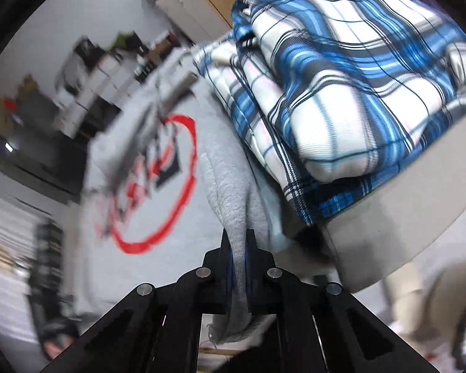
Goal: Fold large clothes
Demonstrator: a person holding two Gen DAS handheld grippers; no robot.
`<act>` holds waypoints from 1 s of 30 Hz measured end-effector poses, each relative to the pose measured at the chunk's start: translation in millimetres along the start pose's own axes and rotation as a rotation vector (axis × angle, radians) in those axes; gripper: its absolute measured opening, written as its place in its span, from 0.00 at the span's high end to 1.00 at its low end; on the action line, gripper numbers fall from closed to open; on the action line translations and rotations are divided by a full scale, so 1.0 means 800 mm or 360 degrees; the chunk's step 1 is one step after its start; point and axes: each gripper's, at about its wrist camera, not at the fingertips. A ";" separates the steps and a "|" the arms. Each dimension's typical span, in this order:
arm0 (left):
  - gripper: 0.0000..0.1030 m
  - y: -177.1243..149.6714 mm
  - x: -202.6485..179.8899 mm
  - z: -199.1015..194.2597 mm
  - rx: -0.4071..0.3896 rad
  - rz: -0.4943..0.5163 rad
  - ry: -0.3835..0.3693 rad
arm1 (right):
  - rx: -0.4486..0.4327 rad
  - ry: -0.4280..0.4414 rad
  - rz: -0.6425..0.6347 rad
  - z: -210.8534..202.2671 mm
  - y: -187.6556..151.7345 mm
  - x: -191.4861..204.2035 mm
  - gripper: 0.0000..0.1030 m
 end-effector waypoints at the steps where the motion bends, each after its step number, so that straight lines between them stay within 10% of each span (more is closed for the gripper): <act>1: 1.00 -0.001 -0.001 0.002 0.0006 -0.0002 0.0022 | -0.0013 0.0041 0.0012 -0.005 -0.001 -0.002 0.95; 21: 1.00 -0.034 0.021 -0.082 -0.0203 -0.0103 -0.0032 | -0.0050 0.0455 -0.0012 -0.053 -0.089 0.003 0.95; 30: 1.00 0.051 0.008 -0.131 -0.0229 -0.0173 -0.0193 | -0.0089 0.0677 0.0062 -0.071 -0.039 0.031 0.95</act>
Point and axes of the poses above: each gripper's, at about its wrist camera, not at the fingertips, and z roughly the way its jaws point, x to its left, y to its top, and after that the axes turned 5 degrees about y, right-handed
